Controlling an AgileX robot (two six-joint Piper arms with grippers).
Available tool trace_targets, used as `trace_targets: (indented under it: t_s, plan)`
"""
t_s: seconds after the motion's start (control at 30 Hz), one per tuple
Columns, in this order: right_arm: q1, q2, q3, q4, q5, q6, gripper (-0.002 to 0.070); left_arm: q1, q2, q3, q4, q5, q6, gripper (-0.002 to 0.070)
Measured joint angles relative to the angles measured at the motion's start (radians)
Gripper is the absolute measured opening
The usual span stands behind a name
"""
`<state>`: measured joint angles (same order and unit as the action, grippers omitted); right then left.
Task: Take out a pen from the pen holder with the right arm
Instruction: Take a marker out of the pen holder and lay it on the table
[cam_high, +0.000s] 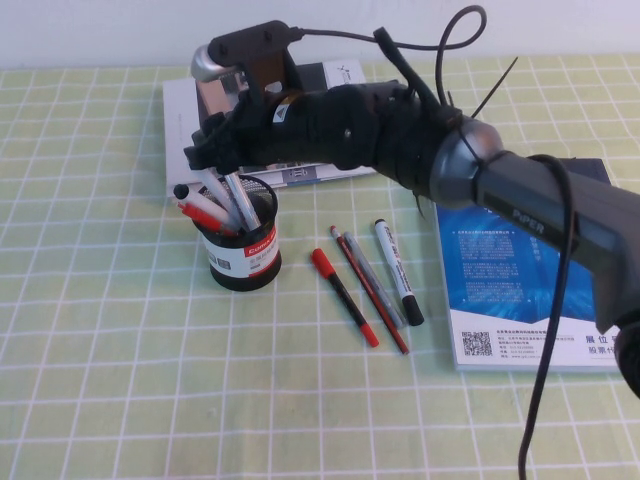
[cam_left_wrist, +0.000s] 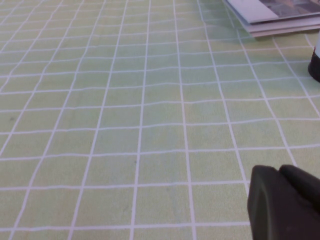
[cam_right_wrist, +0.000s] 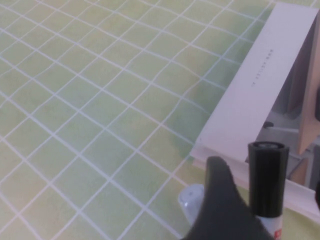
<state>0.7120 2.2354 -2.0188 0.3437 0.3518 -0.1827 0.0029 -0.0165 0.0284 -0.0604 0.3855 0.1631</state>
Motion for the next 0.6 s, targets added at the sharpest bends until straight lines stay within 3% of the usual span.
trace_targets:
  t_s: [0.6]
  plan:
    - [0.004,0.060,-0.037,-0.056,-0.066,0.000,0.0330,0.000,0.000,0.000,0.000,0.000,0.000,-0.0005]
